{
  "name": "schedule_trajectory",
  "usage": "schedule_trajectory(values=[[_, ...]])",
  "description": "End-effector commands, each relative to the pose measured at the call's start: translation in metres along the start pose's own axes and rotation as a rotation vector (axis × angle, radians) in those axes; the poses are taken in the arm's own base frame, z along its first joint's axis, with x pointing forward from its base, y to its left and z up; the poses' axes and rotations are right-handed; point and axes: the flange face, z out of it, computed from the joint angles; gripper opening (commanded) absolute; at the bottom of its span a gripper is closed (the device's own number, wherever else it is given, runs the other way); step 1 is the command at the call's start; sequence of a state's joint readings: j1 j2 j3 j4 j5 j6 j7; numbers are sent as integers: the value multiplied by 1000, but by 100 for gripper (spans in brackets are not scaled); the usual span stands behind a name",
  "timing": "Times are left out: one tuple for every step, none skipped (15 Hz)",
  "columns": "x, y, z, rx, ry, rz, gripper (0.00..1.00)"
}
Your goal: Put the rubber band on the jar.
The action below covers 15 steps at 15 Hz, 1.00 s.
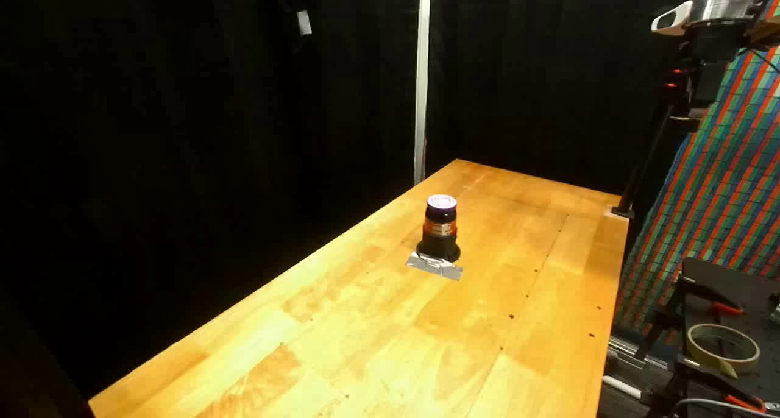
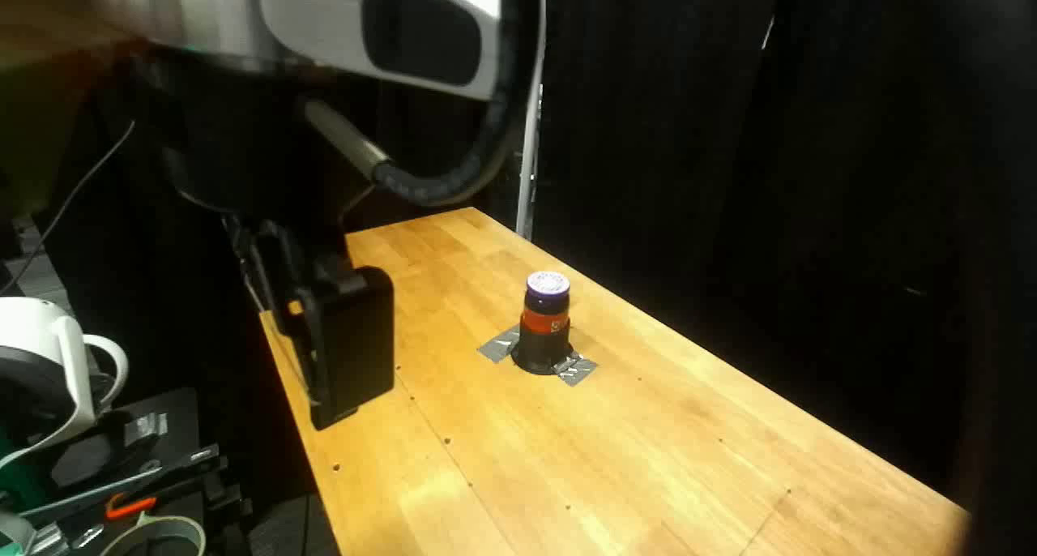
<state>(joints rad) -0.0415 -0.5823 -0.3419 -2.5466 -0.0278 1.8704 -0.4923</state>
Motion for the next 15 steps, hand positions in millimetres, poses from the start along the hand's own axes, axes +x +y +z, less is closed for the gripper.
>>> schedule_trajectory(values=[[0,0,-2,-1,2,0,100],[0,0,-3,-2,4,0,100],[0,0,-3,-2,6,0,100],[0,0,-3,-2,6,0,100],[0,0,-3,-2,6,0,100],[0,0,-3,-2,6,0,100],[12,-3,-3,-5,6,-7,100],[31,-6,-1,0,-7,-13,100],[47,-11,2,9,-17,-22,100],[74,-20,8,10,-39,-37,100],[91,-25,12,13,-49,-49,100],[110,-34,16,7,-60,-59,100],[129,-41,19,4,-66,-66,100],[149,-48,23,-6,-76,-65,100],[170,-53,26,-15,-84,-57,100]])
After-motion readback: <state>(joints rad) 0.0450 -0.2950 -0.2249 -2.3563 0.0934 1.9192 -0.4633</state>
